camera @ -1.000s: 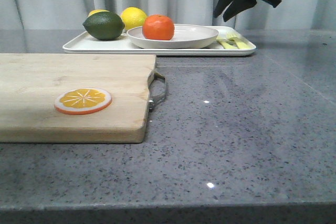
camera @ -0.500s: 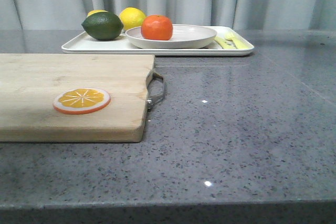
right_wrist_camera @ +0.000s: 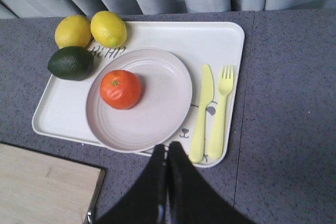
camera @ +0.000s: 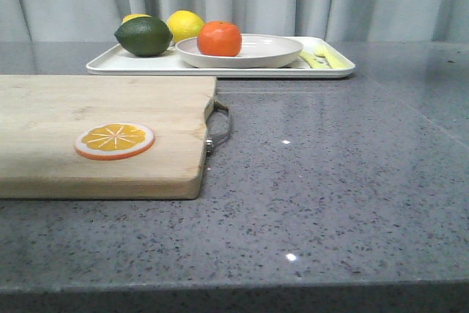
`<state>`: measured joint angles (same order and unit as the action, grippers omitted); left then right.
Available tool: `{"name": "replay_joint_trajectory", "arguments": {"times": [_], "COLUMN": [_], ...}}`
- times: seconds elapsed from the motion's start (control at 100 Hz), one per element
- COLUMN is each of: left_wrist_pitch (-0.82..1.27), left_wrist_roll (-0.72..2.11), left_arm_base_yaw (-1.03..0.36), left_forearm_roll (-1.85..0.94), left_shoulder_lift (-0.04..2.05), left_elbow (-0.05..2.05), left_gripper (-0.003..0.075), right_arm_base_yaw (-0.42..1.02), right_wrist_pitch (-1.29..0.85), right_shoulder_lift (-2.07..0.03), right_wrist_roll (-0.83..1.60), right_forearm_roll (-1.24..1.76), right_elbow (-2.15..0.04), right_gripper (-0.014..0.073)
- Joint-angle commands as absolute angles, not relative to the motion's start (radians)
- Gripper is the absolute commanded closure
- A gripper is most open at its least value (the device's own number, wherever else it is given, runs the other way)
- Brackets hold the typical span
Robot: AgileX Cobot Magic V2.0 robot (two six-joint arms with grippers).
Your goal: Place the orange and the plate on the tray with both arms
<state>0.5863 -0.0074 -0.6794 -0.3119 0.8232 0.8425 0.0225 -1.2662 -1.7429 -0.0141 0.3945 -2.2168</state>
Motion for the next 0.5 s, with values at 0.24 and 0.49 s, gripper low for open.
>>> {"name": "replay_joint_trajectory", "arguments": {"times": [0.24,0.49], "left_wrist_pitch": [0.466,0.468], "left_wrist_roll": [-0.013,-0.020], "left_arm_base_yaw": [-0.679,-0.679], "left_forearm_roll": [-0.319,-0.319], "left_shoulder_lift": [0.601,0.481], "left_elbow": [0.749,0.666], "left_gripper": [0.0739,0.0739], "right_arm_base_yaw": [0.022,0.022], "right_wrist_pitch": [-1.072,-0.821], "right_shoulder_lift": [-1.287,-0.940], "right_wrist_roll": [0.090,0.142], "right_forearm_roll": [0.405,0.405], "right_elbow": [-1.767,-1.284], "right_gripper": [0.0657,0.0657]}}
